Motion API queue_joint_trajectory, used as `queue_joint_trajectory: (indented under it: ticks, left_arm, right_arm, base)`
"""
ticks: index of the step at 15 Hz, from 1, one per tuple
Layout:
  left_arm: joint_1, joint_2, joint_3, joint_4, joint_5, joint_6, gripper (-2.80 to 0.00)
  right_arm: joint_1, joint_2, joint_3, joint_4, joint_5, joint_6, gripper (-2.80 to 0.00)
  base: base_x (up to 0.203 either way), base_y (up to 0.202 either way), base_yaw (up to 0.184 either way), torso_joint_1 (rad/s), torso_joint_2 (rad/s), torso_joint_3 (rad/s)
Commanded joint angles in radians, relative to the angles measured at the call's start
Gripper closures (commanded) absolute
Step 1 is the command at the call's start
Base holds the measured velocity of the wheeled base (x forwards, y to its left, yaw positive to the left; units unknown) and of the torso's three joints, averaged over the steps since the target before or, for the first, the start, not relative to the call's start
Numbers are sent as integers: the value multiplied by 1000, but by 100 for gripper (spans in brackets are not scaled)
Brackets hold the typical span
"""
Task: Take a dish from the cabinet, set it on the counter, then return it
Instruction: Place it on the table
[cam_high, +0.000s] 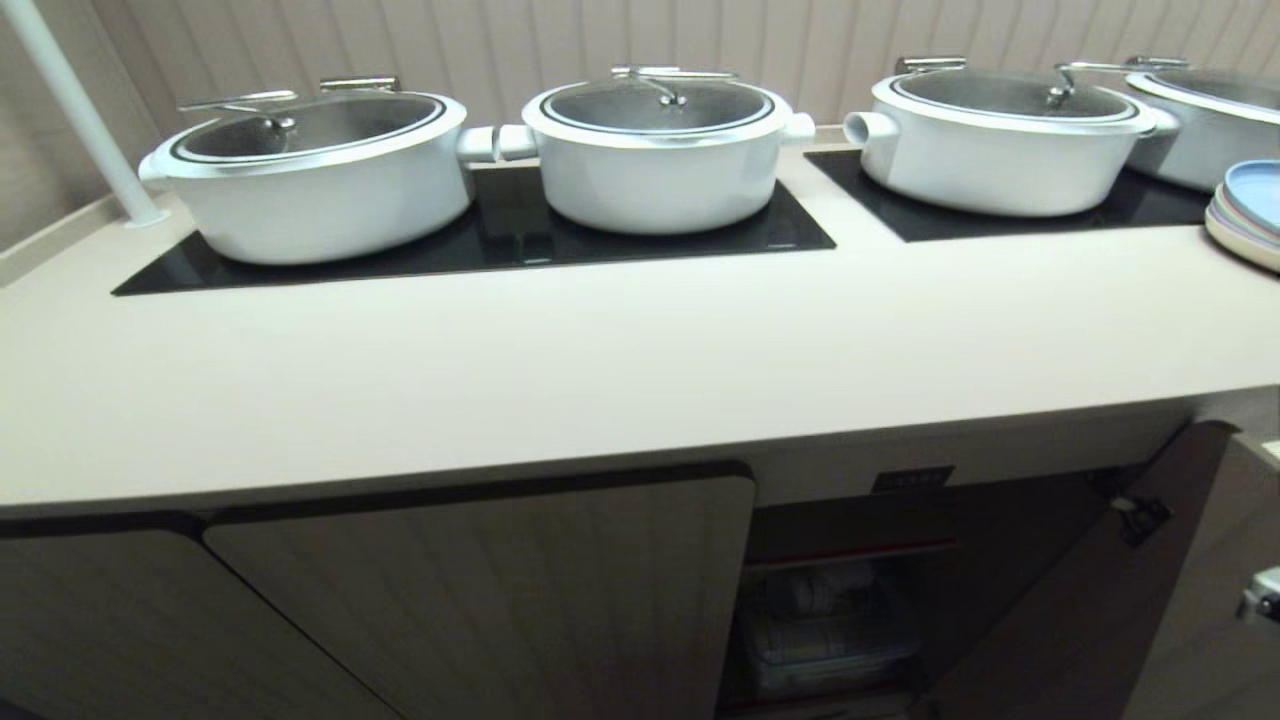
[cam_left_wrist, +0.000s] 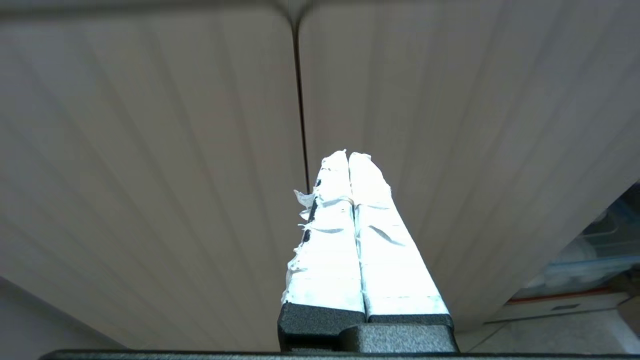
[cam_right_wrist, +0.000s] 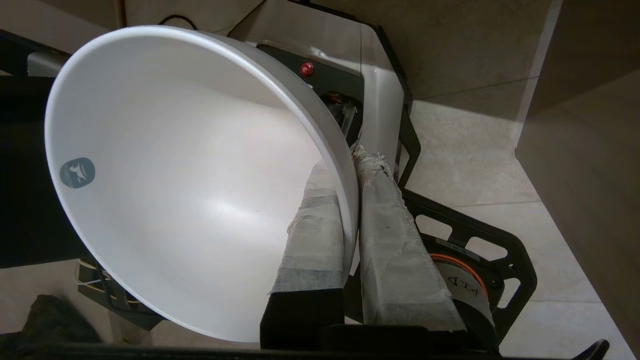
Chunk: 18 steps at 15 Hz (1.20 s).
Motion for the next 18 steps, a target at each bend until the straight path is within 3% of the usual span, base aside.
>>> queue_joint_trajectory:
  ticks: [1,11,18]
  left_arm:
    - [0,0,0,0,0,0,0]
    - [0,0,0,0,0,0,0]
    - [0,0,-1,0,0,0,0]
  right_arm:
    - [0,-5,1,5,1,0,0]
    - [2,-3,-2,3,1,0,0]
    - [7,4,-10,0,1,0,0]
  base:
    - [0,0,0,237,-535,-295]
    - [0,0,0,257,-573,-311]
    - [0,0,0,189,-385,-204]
